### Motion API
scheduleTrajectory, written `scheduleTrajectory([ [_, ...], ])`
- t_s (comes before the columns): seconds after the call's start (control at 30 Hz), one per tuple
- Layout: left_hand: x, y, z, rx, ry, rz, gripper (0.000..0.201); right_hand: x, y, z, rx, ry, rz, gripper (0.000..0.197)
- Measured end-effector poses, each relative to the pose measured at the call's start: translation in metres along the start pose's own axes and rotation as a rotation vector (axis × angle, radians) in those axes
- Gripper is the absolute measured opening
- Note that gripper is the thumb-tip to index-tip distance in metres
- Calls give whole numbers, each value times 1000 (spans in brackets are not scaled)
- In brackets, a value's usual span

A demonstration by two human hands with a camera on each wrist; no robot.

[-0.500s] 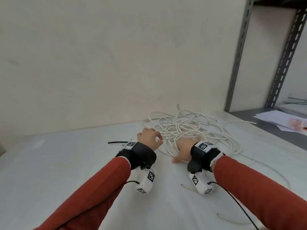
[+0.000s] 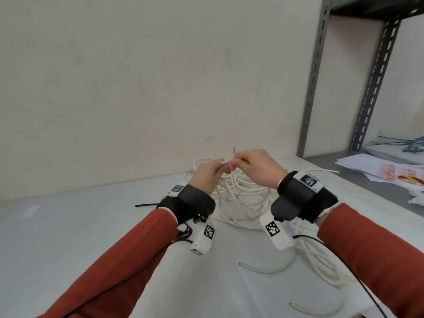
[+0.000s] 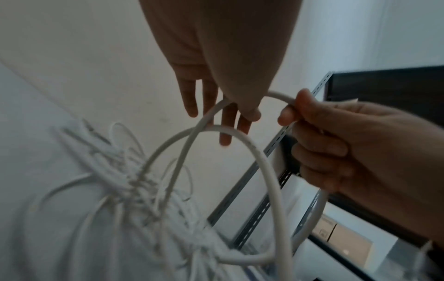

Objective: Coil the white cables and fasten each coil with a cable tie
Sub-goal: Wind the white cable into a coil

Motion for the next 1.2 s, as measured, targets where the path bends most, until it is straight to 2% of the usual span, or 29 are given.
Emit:
scheduleTrajectory([
  [0.1, -27, 23, 11, -70, -81, 105, 23, -31, 11, -4, 89, 210, 83, 34],
  [0.17, -55, 37, 15, -98, -118, 216, 26, -44, 13, 0, 199, 432, 97, 36],
  [0.23, -85, 47, 17, -146, -181, 299, 30, -55, 12, 1, 247, 575, 109, 38],
  [0.43, -141, 55, 26, -220, -301, 384, 32, -66, 8, 4, 250, 659, 153, 44],
  [0.57, -160, 51, 42, -258, -347, 334, 27, -62, 10, -15, 177, 767, 174, 39],
  [0.7, -187, 49, 55, -291, -334, 282, 22, -56, 17, -51, 145, 1034, 84, 24],
  [0.8, -215, 41, 60, -209, -146, 276, 30, -48, 23, -78, 196, 1256, -11, 23],
  [0.87, -237, 33, 57, -166, -20, 283, 31, -42, 26, -93, 215, 1301, -59, 24],
  [0.93, -257, 23, 46, -172, 39, 252, 31, -37, 28, -104, 218, 1330, -91, 27],
  [1.07, -284, -10, 11, -296, 43, 167, 36, -22, 29, -121, 264, 1471, -156, 27],
  [1.2, -298, -49, -34, -420, -41, 205, 42, -16, 35, -128, 365, 1735, -130, 27],
])
Point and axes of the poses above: each hand's wrist, its own y-axis towards the middle knuckle, its own x-axis out of the palm, z = x × y, the point moved 9 cm from there along y, towards the middle knuckle, and after that the axes turned 13 degrees about z, right-handed, at the moved point
